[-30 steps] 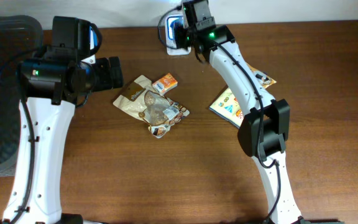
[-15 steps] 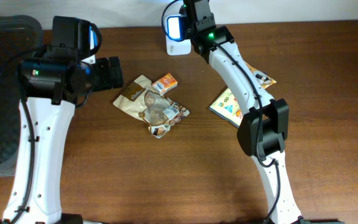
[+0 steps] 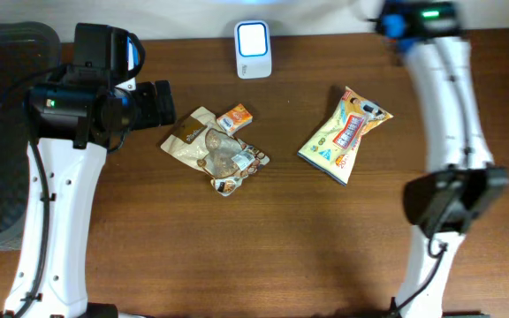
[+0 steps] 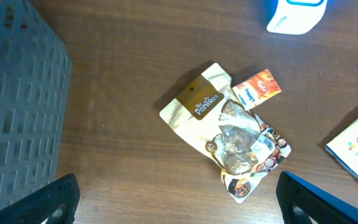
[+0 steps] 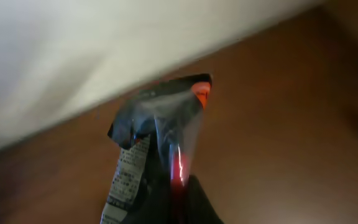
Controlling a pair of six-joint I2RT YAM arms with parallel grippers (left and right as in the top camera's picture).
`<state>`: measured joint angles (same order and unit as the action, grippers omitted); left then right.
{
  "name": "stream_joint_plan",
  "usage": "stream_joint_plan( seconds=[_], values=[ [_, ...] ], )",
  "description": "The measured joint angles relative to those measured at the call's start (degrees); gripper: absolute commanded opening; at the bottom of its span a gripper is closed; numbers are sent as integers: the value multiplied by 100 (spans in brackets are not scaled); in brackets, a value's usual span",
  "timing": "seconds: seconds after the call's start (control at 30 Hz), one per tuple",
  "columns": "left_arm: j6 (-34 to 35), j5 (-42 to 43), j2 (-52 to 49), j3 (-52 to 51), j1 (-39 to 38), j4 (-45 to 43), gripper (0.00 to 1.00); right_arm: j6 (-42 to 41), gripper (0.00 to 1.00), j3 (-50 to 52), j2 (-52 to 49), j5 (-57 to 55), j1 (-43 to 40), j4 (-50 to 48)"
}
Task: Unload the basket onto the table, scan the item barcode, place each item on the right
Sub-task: 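Carry the black packet far right and release it by the bottle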
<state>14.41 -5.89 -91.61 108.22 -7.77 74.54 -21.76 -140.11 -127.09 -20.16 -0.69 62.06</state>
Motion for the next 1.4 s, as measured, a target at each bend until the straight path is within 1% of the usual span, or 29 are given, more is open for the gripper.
stream_joint_plan(
  seconds=[0.13, 0.3, 0.53, 0.7, 0.77, 0.8, 0.87, 0.9, 0.93, 0.97, 1.13, 1.2, 1.27, 1.4],
  values=[
    [0, 0, 0, 0, 0, 2, 99, -52, 4, -2, -87, -59, -866, 562],
    [0, 2, 0, 0, 0, 0, 99, -57, 4, 2, -385, -57, -1768, 776],
    [0, 2, 0, 0, 0, 0, 99, -68, 5, 4, -1073, -61, -3008, 625],
    [0, 0, 0, 0, 2, 0, 99, -68, 6, 20, -1403, -48, -3373, 278],
    [0, 0, 0, 0, 2, 2, 99, -74, 19, 20, -1519, -11, -3488, 166],
    [0, 0, 0, 0, 2, 0, 99, -72, 24, 20, -1563, 11, -3543, 140],
    [0, 0, 0, 0, 0, 2, 99, -72, 25, 20, -1596, 22, -3609, 61],
    [0, 0, 0, 0, 2, 0, 99, -74, 27, 20, -1596, 26, -3626, 39],
    [0, 0, 0, 0, 0, 0, 99, -79, 33, 20, -1596, 26, -3626, 26],
    [0, 2, 0, 0, 2, 0, 99, -68, 36, 20, -1596, 26, -3620, 35],
    [0, 0, 0, 0, 2, 0, 99, -70, 36, 20, -1598, 72, -3515, 219],
    [0, 0, 0, 0, 2, 0, 99, -68, 39, 20, -1596, 221, -3456, 293],
    [0, 2, 0, 0, 0, 0, 99, -11, 48, 20, -1593, 660, -3340, 385],
    [0, 2, 0, 0, 2, 0, 99, 503, 65, 20, -1432, 2098, -3047, 568]
  ],
)
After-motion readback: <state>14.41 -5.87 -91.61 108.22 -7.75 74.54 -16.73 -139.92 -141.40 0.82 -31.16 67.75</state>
